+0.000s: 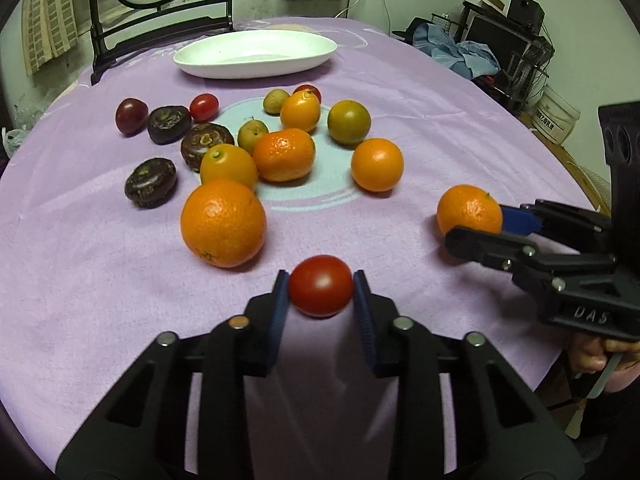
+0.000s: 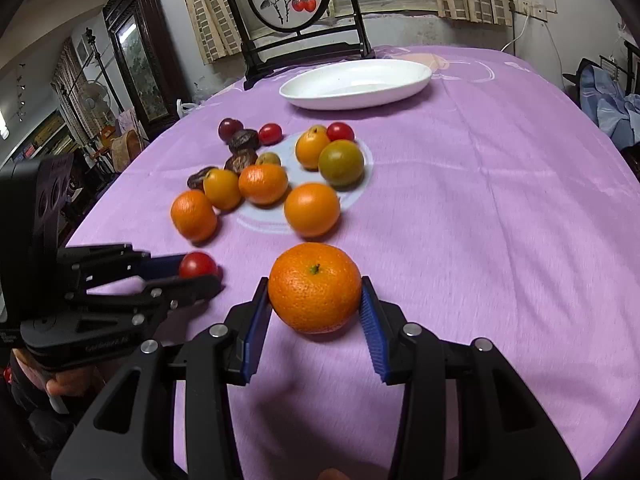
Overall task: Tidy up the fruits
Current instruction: 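Grasp the large orange with the right tool while the left tool grasps a red cherry tomato, then carry both fruits into the white oval dish and open both tools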
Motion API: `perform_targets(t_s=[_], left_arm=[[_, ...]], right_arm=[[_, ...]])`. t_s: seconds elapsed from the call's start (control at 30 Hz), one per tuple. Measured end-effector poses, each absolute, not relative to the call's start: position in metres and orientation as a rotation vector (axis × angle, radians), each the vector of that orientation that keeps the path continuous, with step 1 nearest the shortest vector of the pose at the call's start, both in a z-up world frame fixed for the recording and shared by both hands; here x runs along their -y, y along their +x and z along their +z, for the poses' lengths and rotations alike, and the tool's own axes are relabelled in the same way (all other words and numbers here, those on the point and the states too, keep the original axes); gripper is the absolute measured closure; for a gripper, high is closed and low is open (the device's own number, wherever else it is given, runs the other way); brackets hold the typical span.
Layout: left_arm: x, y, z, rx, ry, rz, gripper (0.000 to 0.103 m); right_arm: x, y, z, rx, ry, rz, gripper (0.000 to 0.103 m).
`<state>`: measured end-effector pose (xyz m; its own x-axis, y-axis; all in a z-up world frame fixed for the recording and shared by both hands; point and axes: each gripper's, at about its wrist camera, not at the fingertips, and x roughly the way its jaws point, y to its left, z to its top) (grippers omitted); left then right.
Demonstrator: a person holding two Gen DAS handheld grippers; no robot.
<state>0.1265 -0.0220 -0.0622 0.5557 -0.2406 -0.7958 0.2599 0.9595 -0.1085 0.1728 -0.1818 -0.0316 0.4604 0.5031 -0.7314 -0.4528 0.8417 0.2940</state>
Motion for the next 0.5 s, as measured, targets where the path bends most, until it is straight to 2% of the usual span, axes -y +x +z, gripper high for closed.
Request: perform_targets(t_s=[0.13, 0.27, 0.37, 0.5], left_arm=[[0.013, 0.130, -0.052, -0.931, -0.018, -0.316, 0.072], [-0.001, 0.154, -0.010, -0.833, -0.027, -0.328, 0.072], [-0.016, 0.211, 0.019, -0.782, -0.023, -0.289, 0.072], [-0.022, 0.302, 0.027, -0.802, 0.003, -0.235, 0.071]], right_arm=[[0.177, 0.201, -0.016, -0.904, 0.089, 0.617, 0.059], [0.165, 0.254, 0.009, -0.828, 0.116, 0.625, 0.059], [0.147, 0.323, 0.013, -0.796, 0.118, 0.565, 0.059], [0.129, 0.397, -0.003, -0.850, 0.121, 0.497, 0.059]])
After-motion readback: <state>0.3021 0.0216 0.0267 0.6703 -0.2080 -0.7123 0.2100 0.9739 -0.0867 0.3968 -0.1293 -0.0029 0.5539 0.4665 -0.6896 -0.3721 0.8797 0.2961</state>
